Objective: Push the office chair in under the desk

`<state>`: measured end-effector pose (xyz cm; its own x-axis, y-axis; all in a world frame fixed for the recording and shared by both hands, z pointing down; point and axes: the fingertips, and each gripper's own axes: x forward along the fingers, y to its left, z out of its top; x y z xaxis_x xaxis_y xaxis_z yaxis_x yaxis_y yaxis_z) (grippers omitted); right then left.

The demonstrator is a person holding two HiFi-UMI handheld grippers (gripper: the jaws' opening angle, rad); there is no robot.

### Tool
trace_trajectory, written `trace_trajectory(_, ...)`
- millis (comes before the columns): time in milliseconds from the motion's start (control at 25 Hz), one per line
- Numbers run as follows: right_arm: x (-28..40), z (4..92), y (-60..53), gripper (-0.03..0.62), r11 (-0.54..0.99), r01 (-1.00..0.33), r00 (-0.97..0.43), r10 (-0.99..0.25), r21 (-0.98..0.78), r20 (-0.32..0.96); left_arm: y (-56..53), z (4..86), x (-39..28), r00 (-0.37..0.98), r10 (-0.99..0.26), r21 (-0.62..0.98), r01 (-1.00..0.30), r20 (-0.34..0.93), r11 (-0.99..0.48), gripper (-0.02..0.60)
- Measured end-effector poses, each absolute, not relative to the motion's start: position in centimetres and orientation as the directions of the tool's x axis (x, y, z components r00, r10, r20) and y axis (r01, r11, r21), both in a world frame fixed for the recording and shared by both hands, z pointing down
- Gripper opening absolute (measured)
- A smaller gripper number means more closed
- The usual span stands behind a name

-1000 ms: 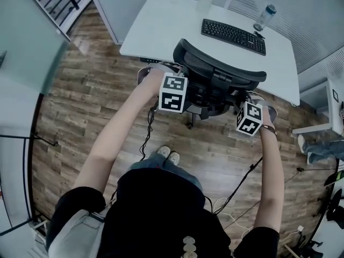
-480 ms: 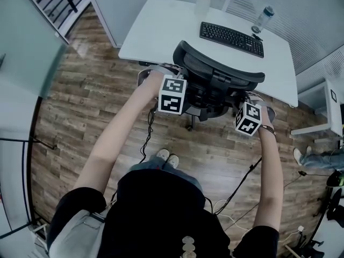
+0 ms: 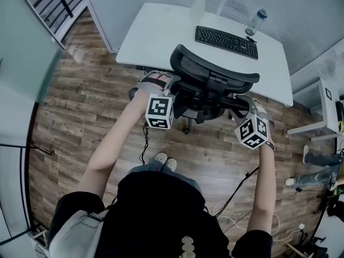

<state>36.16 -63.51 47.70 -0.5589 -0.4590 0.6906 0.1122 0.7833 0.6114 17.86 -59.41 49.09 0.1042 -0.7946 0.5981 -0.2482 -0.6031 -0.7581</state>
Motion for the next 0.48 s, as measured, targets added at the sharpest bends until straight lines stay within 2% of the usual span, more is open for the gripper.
trace_trajectory(160, 37.1, 43.4, -62.6, 0.138, 0.809, -0.173, -0.688, -0.507, 0.561, 0.519, -58.4, 46.2, 17.0, 0.129, -0.880, -0.799, -0.375, 0.457, -0.469, 0.093)
trace_trajectory(200, 37.3, 42.5, -62.4, 0.116, 0.815, -0.257, -0.718, -0.520, 0.519, 0.462, -58.3, 45.2, 16.8, 0.133, -0.905, -0.798, -0.433, 0.404, -0.420, 0.034)
trace_trajectory(240, 37.4, 41.6, -62.3, 0.105, 0.816, -0.337, -0.743, -0.537, 0.470, 0.399, -58.2, 44.1, 16.5, 0.137, -0.926, -0.780, -0.504, 0.351, -0.371, 0.009)
trace_trajectory(400, 38.4, 38.5, -62.3, 0.042, 0.760, -0.607, -0.757, -0.642, 0.232, 0.120, -58.1, 39.8, 15.5, 0.147, -0.980, -0.540, -0.818, 0.136, -0.198, 0.009)
trace_trajectory(480, 39.3, 37.5, -62.2, 0.018, 0.708, -0.697, -0.712, -0.702, 0.113, 0.004, -57.8, 37.9, 14.9, 0.135, -0.990, -0.382, -0.914, 0.036, -0.138, 0.008)
